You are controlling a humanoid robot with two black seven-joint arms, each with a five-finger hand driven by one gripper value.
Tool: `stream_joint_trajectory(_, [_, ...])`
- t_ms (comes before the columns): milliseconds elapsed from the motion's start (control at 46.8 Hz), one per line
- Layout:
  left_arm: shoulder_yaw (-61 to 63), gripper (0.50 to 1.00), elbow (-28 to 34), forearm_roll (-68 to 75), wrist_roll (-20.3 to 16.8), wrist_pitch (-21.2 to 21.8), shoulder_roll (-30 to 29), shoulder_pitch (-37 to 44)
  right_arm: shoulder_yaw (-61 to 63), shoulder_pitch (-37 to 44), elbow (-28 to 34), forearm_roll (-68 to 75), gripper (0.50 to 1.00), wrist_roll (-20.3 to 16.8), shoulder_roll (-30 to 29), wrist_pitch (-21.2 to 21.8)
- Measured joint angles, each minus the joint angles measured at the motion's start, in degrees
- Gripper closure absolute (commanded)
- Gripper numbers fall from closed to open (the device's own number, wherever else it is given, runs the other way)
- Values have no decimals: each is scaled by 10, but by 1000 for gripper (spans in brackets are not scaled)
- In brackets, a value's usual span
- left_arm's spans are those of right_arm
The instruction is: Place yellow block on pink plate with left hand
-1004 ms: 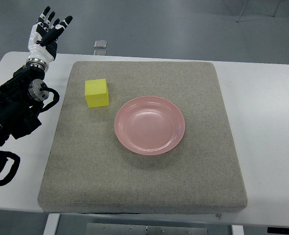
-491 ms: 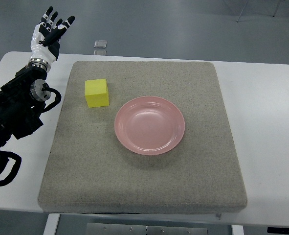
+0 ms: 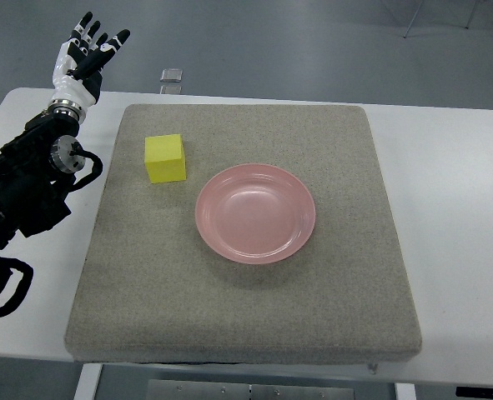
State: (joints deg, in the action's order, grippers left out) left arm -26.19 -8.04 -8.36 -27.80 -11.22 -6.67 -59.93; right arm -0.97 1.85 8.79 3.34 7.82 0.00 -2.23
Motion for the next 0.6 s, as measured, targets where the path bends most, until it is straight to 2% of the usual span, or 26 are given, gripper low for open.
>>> stream_joint_trajectory(598, [42,508,-1,1,4,2,-2,-1,0,0,0,0,576,0,0,0])
